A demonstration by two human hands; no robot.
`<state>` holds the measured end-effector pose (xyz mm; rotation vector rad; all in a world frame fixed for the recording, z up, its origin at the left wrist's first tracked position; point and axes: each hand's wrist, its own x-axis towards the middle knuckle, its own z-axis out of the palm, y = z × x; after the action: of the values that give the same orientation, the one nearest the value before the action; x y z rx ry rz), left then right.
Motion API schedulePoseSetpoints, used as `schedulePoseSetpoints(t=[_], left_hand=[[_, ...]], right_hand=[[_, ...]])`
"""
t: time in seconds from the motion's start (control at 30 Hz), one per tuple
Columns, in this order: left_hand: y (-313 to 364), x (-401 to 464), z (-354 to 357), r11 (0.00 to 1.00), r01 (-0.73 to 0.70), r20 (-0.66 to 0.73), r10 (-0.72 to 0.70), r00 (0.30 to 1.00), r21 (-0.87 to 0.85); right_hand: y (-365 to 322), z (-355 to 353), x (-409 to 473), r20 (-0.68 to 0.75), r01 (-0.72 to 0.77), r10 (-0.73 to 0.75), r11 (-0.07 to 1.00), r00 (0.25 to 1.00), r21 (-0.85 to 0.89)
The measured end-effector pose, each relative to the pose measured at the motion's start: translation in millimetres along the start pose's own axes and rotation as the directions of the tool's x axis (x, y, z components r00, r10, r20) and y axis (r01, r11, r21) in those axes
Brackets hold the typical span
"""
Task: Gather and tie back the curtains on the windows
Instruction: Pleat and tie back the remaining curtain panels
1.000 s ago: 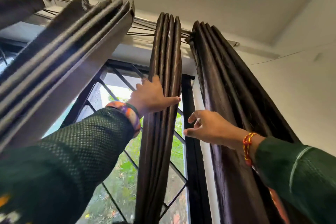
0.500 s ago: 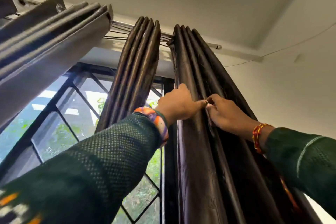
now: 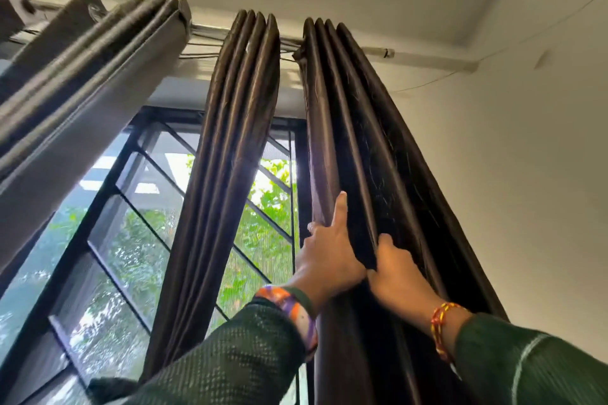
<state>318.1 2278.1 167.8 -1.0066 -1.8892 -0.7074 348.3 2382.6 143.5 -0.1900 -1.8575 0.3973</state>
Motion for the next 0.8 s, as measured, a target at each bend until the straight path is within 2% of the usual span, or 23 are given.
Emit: schedulePoseSetpoints(t=[0.2, 0.4, 0.6, 0.7, 0.8], left_hand=[[7, -63, 30, 0.99, 0.058, 0.0, -0.059, 0.998, -0.131], [11, -131, 57, 0.91, 0.286, -0.027, -0.308, 0.951, -0.299], [31, -185, 78, 0.834, 0.326, -0.008, -0.368, 0.93, -0.445], [38, -194, 91, 0.861, 0.412, 0.019, -0.427, 0.904, -0.298], [37, -207, 102, 0.868, 0.442, 0.002, -0.453, 0.891, -0.224]], right_hand=[[20, 20, -67, 0.015, -0.003, 0.001, 0.989, 1.0, 0.149], [42, 25, -149, 0.174, -0.092, 0.063, 0.982, 0.983, 0.167], [61, 18, -219, 0.274, -0.168, 0.114, 0.969, 0.955, 0.183], [64, 14, -245, 0.334, -0.198, 0.142, 0.97, 0.932, 0.139], [63, 4, -267, 0.412, -0.127, 0.097, 0.991, 0.906, 0.047]])
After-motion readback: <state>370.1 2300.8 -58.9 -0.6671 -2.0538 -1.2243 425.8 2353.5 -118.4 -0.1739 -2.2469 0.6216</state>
